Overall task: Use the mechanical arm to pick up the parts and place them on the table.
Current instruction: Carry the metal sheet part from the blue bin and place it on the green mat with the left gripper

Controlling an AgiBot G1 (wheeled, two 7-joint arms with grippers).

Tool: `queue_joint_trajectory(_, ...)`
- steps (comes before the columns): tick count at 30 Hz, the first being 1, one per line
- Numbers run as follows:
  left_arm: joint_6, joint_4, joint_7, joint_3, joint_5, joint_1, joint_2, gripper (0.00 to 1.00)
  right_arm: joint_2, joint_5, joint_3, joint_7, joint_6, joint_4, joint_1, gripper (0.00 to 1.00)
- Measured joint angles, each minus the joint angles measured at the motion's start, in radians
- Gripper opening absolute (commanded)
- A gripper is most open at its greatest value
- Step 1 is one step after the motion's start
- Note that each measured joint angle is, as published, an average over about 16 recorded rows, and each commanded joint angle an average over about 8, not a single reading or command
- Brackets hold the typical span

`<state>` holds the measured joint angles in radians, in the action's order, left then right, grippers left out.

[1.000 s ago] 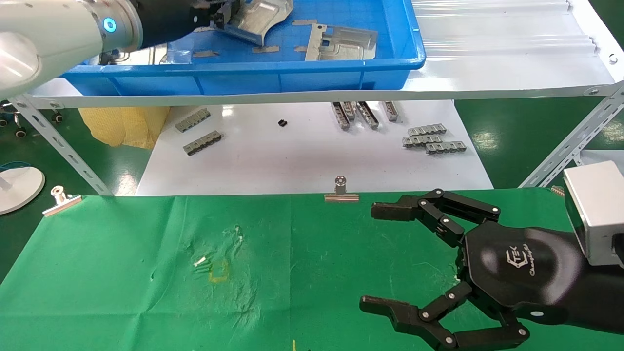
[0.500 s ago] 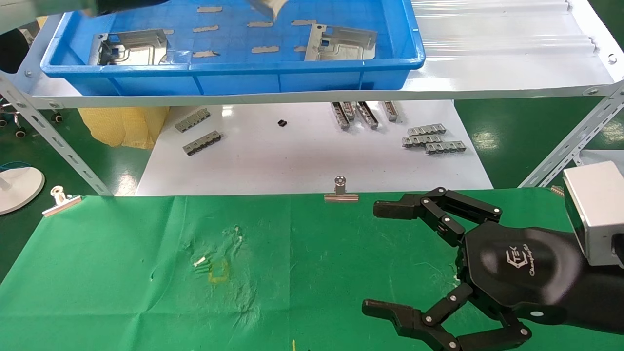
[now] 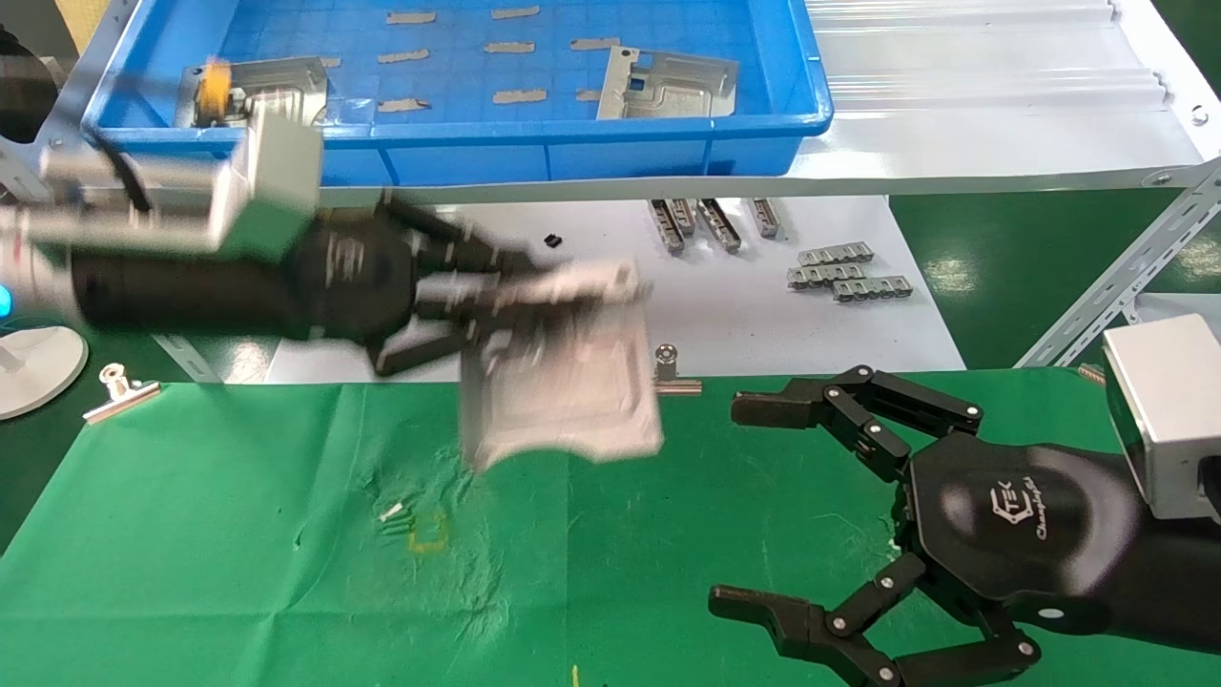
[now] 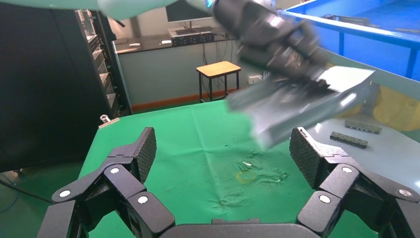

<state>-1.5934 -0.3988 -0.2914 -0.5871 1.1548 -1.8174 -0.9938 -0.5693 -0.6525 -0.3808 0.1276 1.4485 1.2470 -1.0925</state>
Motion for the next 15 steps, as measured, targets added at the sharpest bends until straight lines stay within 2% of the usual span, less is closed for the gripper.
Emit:
queue_joint_trajectory(4, 0.023, -0.035, -0.052, -0.06, 0.026, 0.028, 0.056, 0.0, 0.0, 0.0, 0.0, 0.0, 0.0, 0.0, 0.0, 1.0)
queue_joint_trajectory(8, 0.061, -0.01, -0.112, -0.114, 0.073, 0.034, 0.083, 0.0, 0.0, 0.0, 0.0, 0.0, 0.0, 0.0, 0.0, 1.0)
queue_joint_trajectory(15, 0.119, 0.13, -0.237, -0.174, 0.168, 0.027, 0.05, 0.0, 0.0, 0.0, 0.0, 0.0, 0.0, 0.0, 0.0, 1.0)
